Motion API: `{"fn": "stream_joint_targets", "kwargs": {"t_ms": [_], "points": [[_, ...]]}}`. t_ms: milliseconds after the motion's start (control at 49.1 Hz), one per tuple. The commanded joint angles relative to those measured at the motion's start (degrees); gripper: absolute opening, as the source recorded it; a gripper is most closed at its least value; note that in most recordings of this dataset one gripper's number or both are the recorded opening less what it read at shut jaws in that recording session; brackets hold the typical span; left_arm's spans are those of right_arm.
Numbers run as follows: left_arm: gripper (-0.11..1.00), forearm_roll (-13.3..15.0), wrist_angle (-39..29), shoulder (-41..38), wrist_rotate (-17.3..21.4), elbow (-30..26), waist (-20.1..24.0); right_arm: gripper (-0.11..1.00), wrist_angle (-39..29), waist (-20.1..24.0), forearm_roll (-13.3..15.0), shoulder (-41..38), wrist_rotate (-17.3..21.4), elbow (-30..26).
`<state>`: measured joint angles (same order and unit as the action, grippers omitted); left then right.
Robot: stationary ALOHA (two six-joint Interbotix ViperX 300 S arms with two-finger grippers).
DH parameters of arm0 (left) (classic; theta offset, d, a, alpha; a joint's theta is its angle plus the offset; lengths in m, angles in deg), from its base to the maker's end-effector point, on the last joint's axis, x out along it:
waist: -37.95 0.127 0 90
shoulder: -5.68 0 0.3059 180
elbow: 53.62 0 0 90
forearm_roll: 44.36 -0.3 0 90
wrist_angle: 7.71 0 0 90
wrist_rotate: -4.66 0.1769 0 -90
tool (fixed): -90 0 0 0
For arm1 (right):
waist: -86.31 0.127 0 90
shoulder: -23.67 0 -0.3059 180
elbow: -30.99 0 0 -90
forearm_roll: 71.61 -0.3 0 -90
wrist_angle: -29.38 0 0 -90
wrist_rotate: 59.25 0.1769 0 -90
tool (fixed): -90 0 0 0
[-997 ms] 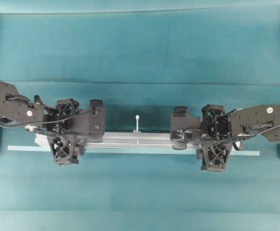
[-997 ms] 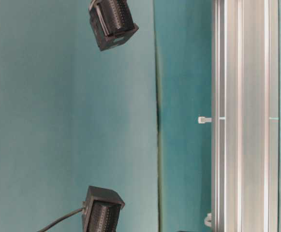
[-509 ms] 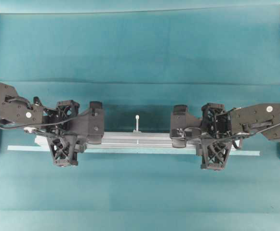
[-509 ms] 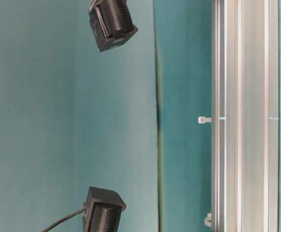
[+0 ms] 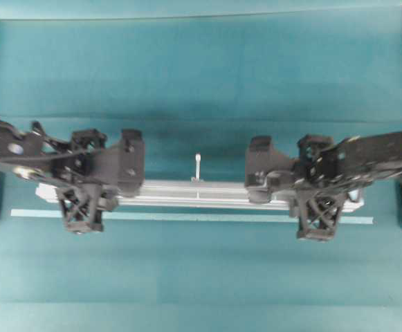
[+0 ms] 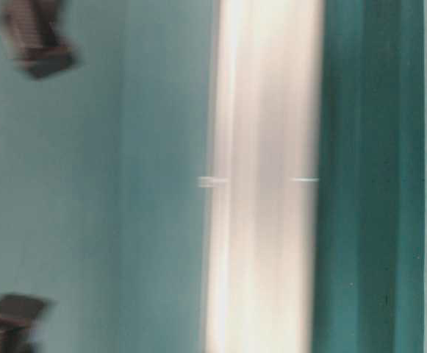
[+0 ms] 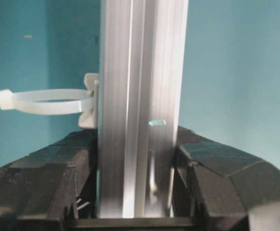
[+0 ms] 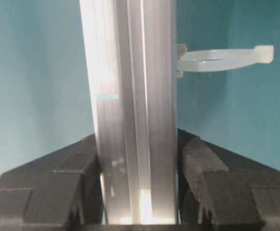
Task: Lift the large metal rail with both hands.
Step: 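Lift the rail upward with both grippers together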
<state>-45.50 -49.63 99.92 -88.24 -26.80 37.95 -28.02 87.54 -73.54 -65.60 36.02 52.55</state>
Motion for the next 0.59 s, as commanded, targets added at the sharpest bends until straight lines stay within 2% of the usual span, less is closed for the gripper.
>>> {"fn": "stream_joint_targets", "kwargs": {"t_ms": [0,224,346,468,570], "points": [[0.36,-0.2,-3.5,4.6,-0.2,-4.4,0.2,0.4,-4.8,0.0,-1.3,3.2,0.1,-3.5],[0.36,-0.2,-13.3,9.7,-1.0,-12.5,0.3,0.4,-12.5,0.0,-4.9,7.7,0.5,-10.0],[0.36,-0.2,-18.6,10.2,-1.0,-17.2,0.1,0.4,-19.8,0.0,-5.3,7.7,1.3,-15.7],[0.36,-0.2,-22.6,9.8,-1.0,-20.7,-0.2,0.4,-29.6,0.0,-5.3,6.3,3.7,-22.2],[0.36,-0.2,-24.9,9.3,-1.0,-23.0,-0.3,0.4,-34.7,0.1,-5.3,5.5,5.6,-27.2]]}}
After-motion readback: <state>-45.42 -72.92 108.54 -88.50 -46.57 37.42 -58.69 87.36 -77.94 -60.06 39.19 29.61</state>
